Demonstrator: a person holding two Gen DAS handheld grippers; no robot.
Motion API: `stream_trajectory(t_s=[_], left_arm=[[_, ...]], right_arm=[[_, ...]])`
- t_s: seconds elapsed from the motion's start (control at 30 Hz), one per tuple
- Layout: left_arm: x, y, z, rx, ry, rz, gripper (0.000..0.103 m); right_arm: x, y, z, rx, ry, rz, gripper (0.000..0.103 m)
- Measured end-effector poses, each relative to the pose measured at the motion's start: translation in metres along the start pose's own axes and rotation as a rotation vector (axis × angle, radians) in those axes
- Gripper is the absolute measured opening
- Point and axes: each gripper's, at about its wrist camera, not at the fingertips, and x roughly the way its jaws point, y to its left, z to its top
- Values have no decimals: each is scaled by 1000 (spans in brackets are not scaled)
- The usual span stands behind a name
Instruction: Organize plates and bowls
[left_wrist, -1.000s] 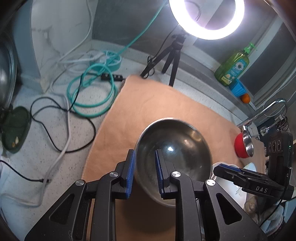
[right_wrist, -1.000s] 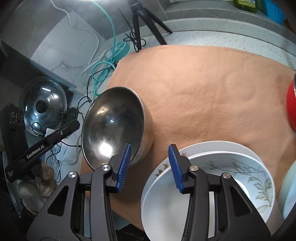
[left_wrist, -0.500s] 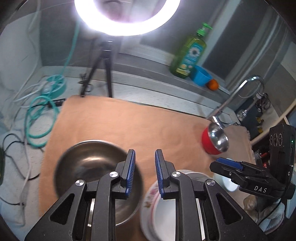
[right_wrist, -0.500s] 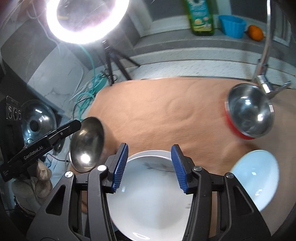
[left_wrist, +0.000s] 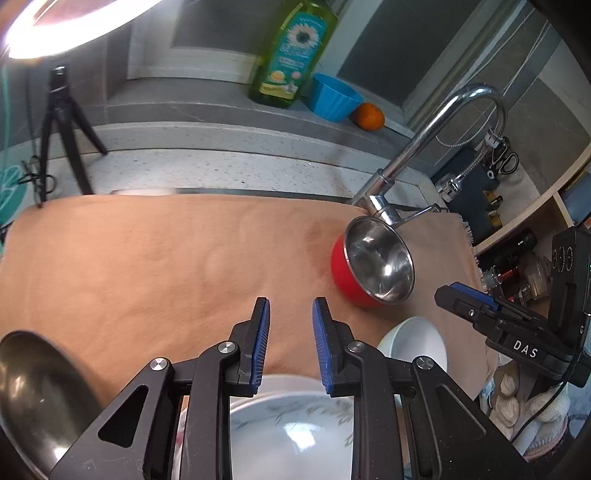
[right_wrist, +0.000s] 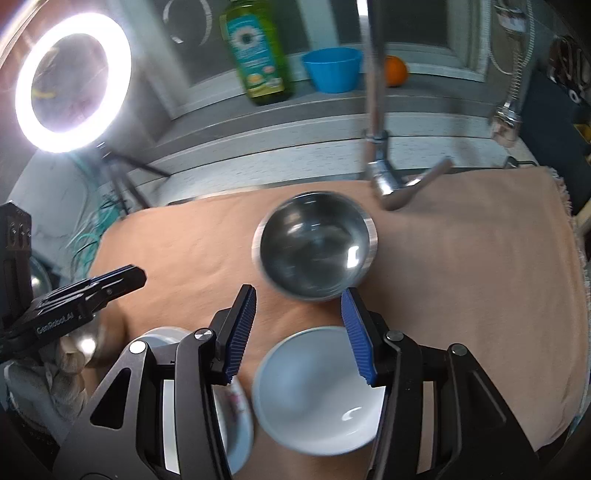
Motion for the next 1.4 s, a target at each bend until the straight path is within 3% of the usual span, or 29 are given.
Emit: stream_trajectory(t_s=[0.27,0.5,0.67,0.73,0.83,0.93,1.4], left_arm=[[49,-26,26,-11,67,-45,22],[78,-37,34,-13,112,-40,22],[91,-40,35,-5,131,-30,22],[96,-42,35,4,135,-28,22],[99,-42,34,9,140,-32,21],[101,-42,35,4,141,-41,16],[83,-48,32,44,111,-28,15]], right_arm=[[30,-54,19,123,43,17,50],[56,-64,22,170,95,75,50],[65,-64,22,172,116,91,39],[70,-64,22,173,131,100,30],[76,-62,22,172,145,106,20],[79,-62,22,184,151,116,15],[65,-43,23,146,135,116,15]])
